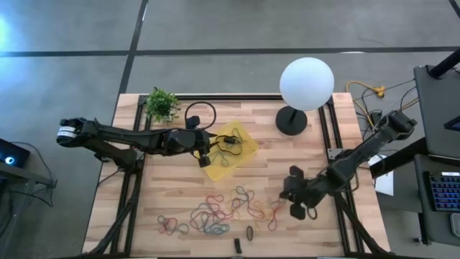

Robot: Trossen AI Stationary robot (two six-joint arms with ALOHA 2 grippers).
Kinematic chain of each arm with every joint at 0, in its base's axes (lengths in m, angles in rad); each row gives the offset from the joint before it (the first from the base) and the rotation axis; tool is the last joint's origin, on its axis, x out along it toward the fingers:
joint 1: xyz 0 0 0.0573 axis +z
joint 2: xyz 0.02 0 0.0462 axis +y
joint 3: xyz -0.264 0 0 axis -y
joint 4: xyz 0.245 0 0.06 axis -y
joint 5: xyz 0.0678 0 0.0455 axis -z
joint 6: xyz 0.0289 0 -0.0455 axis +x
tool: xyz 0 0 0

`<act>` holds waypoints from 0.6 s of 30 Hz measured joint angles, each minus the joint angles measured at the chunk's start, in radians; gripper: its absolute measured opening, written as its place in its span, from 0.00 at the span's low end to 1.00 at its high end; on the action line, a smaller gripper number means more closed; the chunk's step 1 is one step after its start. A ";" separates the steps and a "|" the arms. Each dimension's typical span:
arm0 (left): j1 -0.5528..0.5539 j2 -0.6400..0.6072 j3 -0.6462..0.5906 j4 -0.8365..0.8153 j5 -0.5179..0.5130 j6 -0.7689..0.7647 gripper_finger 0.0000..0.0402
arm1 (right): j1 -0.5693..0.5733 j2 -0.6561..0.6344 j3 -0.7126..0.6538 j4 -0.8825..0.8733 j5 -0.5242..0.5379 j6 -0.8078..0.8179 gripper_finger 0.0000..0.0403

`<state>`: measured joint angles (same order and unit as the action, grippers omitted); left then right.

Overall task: Pick and place rubber bands into bin
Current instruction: Put the yellow rubber band into the yellow bin

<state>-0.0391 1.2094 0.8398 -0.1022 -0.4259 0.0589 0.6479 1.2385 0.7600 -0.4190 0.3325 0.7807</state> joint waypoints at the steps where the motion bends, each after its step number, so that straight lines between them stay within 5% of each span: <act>1: 0.000 0.000 0.000 0.001 0.000 0.000 0.25 | 0.000 -0.022 0.003 0.001 0.020 -0.005 0.02; 6: 0.000 0.000 0.000 0.029 0.000 0.000 0.25 | -0.001 -0.119 0.027 -0.020 0.137 -0.029 0.02; 10: 0.000 0.000 0.000 0.038 0.000 0.000 0.25 | -0.014 -0.106 0.102 -0.254 0.148 0.027 0.02; 18: 0.000 0.000 0.000 0.043 0.000 -0.001 0.25 | -0.025 -0.096 0.226 -0.230 0.226 -0.187 0.02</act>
<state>-0.0395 1.2091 0.8395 -0.0589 -0.4259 0.0582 0.6232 1.1430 0.9857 -0.6492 0.5588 0.5934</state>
